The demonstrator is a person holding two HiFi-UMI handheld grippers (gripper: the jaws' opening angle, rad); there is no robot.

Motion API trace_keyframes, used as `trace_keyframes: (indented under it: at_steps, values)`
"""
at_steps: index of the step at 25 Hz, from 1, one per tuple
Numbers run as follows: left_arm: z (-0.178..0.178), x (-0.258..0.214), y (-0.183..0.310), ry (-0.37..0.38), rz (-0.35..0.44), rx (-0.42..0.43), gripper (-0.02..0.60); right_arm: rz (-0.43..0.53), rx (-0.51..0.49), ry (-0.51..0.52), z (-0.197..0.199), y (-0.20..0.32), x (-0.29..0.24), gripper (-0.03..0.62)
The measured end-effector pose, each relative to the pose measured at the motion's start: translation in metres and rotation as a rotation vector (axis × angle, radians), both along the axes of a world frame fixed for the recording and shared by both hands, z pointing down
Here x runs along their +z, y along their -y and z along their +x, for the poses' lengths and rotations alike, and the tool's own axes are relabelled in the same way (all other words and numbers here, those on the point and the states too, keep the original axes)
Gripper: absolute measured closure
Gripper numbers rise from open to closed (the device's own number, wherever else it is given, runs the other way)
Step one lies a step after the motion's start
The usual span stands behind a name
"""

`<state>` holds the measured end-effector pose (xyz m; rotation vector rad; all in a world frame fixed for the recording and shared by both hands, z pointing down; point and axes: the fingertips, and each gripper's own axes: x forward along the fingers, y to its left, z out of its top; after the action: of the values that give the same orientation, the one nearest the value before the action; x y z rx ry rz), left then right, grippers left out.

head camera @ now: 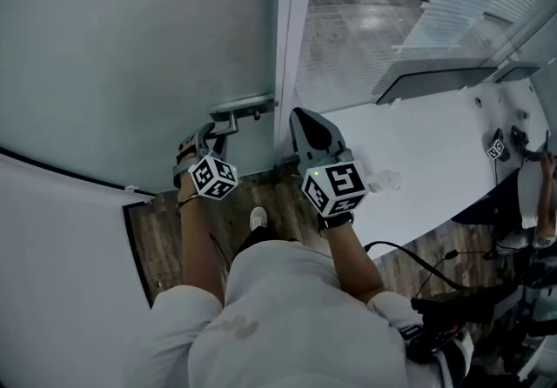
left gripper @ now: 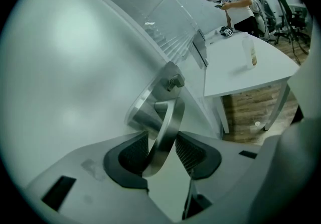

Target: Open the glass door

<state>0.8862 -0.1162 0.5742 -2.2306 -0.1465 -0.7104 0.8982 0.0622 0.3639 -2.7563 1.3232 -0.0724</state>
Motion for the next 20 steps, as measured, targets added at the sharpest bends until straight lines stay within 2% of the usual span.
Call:
trace_keyframes:
  at_steps: [6, 11, 14, 20]
  values:
    - [-0.015, -0.001, -0.010, 0.013, -0.001, -0.048, 0.431, 0.027, 0.015, 0.009, -0.011, -0.032, -0.004, 0.592]
    - [-0.028, 0.002, -0.017, 0.015, 0.048, -0.094, 0.431, 0.046, -0.001, 0.016, -0.025, -0.054, -0.001, 0.592]
    - [-0.042, 0.002, -0.021, 0.004, 0.049, -0.119, 0.430, 0.055, -0.029, 0.027, -0.041, -0.063, 0.001, 0.592]
    - [-0.062, 0.013, -0.032, 0.058, 0.043, -0.166, 0.420, 0.083, -0.120, 0.077, -0.071, -0.070, 0.027, 0.592]
